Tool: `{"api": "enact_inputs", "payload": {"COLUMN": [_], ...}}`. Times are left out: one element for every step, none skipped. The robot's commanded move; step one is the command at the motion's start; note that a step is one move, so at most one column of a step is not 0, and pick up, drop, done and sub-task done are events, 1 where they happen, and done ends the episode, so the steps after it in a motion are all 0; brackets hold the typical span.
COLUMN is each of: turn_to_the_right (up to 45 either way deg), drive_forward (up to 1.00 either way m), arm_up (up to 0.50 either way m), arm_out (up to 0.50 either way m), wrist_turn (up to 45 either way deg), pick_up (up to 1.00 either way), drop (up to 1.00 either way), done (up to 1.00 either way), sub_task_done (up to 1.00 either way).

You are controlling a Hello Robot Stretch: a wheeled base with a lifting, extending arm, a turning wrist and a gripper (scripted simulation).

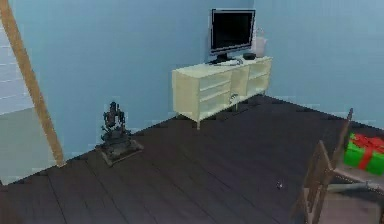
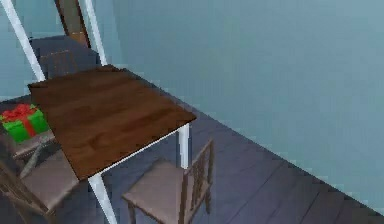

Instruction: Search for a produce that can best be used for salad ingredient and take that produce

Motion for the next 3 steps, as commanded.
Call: {"api": "enact_inputs", "payload": {"turn_to_the_right": [0.0,27.0,0.0], "drive_forward": [1.00,0.00,0.05], "arm_up": [0.00,0.00,0.00], "arm_out": [0.00,0.00,0.00], "wrist_turn": [0.0,0.0,0.0], "pick_up": [0.00,0.00,0.00], "drop": [0.00,0.00,0.00], "done": [0.00,0.00,0.00], "sub_task_done": [0.00,0.00,0.00]}}
